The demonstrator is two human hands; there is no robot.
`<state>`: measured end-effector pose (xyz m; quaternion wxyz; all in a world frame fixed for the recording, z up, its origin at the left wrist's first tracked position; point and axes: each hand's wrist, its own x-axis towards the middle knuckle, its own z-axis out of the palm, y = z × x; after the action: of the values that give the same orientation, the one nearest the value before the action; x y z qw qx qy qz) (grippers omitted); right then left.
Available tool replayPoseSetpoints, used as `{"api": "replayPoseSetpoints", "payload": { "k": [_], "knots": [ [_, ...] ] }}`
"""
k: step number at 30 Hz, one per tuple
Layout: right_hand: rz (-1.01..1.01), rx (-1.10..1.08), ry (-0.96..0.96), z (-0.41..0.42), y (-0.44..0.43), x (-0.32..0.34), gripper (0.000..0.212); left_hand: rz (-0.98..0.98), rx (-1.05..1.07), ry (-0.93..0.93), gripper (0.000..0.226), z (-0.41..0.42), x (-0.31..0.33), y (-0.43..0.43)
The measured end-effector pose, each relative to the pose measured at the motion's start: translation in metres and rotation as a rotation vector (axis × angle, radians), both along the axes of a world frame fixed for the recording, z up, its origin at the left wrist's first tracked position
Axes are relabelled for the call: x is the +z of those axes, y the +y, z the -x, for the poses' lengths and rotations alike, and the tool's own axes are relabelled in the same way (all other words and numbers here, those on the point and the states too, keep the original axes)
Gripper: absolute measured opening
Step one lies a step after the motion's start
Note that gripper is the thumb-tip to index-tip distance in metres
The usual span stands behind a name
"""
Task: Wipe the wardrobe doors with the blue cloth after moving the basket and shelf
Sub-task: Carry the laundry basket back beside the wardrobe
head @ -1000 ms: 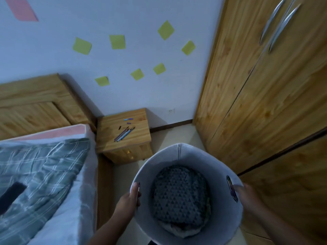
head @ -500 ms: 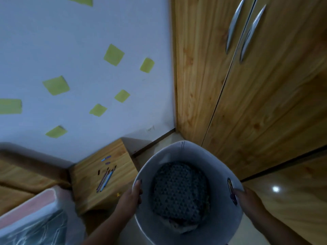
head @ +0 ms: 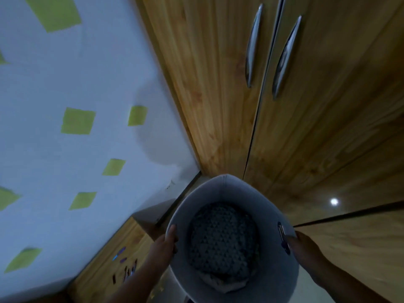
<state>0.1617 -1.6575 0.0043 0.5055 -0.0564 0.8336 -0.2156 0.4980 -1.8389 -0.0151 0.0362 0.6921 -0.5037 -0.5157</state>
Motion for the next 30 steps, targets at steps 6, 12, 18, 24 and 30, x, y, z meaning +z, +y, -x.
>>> {"api": "replayPoseSetpoints", "payload": {
  "k": [6, 12, 18, 24, 30],
  "knots": [
    [-0.053, -0.231, 0.023, -0.029, -0.018, -0.039, 0.023, -0.075, -0.224, -0.056, 0.073, 0.017, -0.05, -0.087],
    [-0.085, -0.399, 0.025, -0.045, -0.047, -0.086, 0.013, -0.142, -0.282, -0.039, 0.06, 0.053, -0.119, -0.154],
    [-0.084, -0.441, 0.032, -0.041, -0.07, -0.169, 0.022, -0.229, -0.331, -0.113, 0.061, 0.08, -0.19, -0.185],
    [-0.123, -0.436, 0.066, -0.041, -0.08, -0.247, 0.028, -0.243, -0.447, -0.19, 0.034, 0.085, -0.248, -0.202],
    [-0.164, -0.362, 0.057, -0.044, -0.08, -0.301, 0.029, -0.214, -0.527, -0.243, 0.037, 0.082, -0.302, -0.2]
  ]
}}
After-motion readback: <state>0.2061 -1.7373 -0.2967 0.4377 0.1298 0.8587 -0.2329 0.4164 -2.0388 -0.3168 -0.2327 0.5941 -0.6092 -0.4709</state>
